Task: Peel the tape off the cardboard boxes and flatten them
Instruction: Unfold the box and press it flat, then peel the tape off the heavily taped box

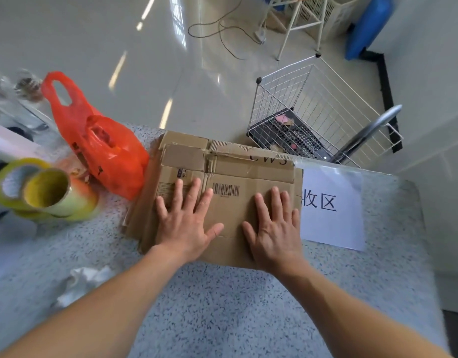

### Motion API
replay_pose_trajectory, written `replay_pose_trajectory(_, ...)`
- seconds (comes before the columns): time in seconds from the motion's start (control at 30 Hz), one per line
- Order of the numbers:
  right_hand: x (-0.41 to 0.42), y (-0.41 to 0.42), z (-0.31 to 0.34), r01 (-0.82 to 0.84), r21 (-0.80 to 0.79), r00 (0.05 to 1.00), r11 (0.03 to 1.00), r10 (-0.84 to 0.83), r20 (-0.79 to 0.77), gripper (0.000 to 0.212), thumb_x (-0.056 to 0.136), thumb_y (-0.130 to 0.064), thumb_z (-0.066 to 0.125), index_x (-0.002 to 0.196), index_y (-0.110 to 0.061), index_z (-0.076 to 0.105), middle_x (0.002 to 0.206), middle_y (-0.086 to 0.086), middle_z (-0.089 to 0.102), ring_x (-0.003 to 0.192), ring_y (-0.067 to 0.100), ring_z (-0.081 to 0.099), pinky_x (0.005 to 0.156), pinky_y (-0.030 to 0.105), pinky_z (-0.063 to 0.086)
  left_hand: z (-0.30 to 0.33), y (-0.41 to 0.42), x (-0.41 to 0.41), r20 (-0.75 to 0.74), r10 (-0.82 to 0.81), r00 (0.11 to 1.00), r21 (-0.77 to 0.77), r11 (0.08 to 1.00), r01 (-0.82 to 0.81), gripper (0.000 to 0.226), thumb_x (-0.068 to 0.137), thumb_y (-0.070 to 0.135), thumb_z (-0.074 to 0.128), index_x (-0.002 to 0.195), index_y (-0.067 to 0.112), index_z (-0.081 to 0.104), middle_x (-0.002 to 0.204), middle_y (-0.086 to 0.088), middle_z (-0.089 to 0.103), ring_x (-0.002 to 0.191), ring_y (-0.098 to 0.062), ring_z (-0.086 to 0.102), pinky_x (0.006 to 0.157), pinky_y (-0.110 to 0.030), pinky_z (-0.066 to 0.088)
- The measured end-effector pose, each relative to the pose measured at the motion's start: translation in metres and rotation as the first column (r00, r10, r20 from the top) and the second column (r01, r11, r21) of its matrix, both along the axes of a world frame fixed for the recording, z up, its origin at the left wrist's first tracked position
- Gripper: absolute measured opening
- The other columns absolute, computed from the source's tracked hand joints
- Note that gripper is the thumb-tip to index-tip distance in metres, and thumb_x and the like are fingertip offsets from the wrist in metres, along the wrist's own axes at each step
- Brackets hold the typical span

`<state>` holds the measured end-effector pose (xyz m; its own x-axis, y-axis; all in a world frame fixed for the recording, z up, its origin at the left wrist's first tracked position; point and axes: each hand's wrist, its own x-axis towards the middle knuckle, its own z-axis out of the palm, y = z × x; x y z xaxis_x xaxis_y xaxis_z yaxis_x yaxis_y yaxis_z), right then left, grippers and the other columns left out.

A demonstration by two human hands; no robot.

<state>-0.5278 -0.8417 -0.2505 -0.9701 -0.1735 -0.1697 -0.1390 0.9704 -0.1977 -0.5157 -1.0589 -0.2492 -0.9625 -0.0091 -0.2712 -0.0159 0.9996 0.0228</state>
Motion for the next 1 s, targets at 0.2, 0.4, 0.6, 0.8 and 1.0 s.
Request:
replay_pose_trajectory(0.2, -0.016, 0.019, 0.033, -0.12, -0.141, 0.987, 0.983, 0.133, 0.091, 0.068, 0.09, -0.059, 0.048, 0.149, -0.03, 0.031, 0.163, 0.004, 0.008, 0.15, 0.026, 0.002, 0.119, 0.048, 0.019, 0.035, 0.014, -0.012, 0.116, 0.035, 0.993, -0.012, 0.999, -0.034, 0.088, 0.09, 0.077, 0.027, 0.158, 0.03, -0.001, 0.165, 0.002, -0.021, 0.151, -0.034, -0.017, 0.117, -0.066, 0.006)
replay_pose_trajectory(0.4, 0.018, 0.077, 0.087, -0.1, -0.23, 0.993, 0.968, 0.083, -0.081, 0.047, 0.095, -0.033, 0.054, 0.139, -0.019, 0.047, 0.152, 0.006, 0.038, 0.136, 0.028, 0.042, 0.111, 0.041, 0.038, 0.081, 0.084, 0.009, 0.006, -0.025, 1.0, 0.095, 0.995, 0.025, 0.079, 0.094, 0.063, 0.044, 0.158, 0.024, 0.016, 0.167, 0.0, -0.007, 0.154, -0.027, -0.003, 0.122, -0.054, 0.01)
replay_pose_trajectory(0.6, 0.11, 0.209, 0.122, 0.054, -0.196, 0.988, 0.979, -0.081, -0.131, 0.048, 0.093, -0.034, 0.054, 0.138, -0.018, 0.049, 0.147, 0.003, 0.046, 0.127, 0.027, 0.049, 0.103, 0.036, 0.041, 0.134, 0.22, 0.064, -0.067, -0.242, 0.968, 0.119, 0.961, 0.249, 0.07, 0.096, 0.058, 0.045, 0.154, 0.024, 0.025, 0.164, 0.002, 0.019, 0.152, -0.022, 0.014, 0.119, -0.047, 0.022)
replay_pose_trajectory(0.8, 0.241, 0.379, 0.166, 0.263, -0.187, 0.922, 0.946, -0.304, -0.239, 0.032, 0.084, -0.032, 0.06, 0.111, -0.015, 0.064, 0.114, 0.004, 0.062, 0.102, 0.03, 0.061, 0.084, 0.041, 0.051, 0.171, 0.406, 0.144, -0.212, -0.537, 0.816, 0.135, 0.811, 0.569, 0.054, 0.094, 0.056, 0.044, 0.137, 0.023, 0.044, 0.141, 0.006, 0.045, 0.133, -0.02, 0.037, 0.101, -0.038, 0.036)
replay_pose_trajectory(1.0, 0.392, 0.529, 0.208, 0.621, -0.27, 0.653, 0.736, -0.676, -0.342, 0.02, 0.084, -0.02, 0.075, 0.067, -0.012, 0.072, 0.117, 0.004, 0.071, 0.09, 0.031, 0.07, 0.08, 0.036, 0.053, 0.193, 0.605, 0.235, -0.289, -0.775, 0.562, 0.206, 0.523, 0.827, 0.056, 0.092, 0.056, 0.049, 0.139, 0.024, 0.047, 0.146, 0.004, 0.044, 0.139, -0.019, 0.034, 0.109, -0.037, 0.035)
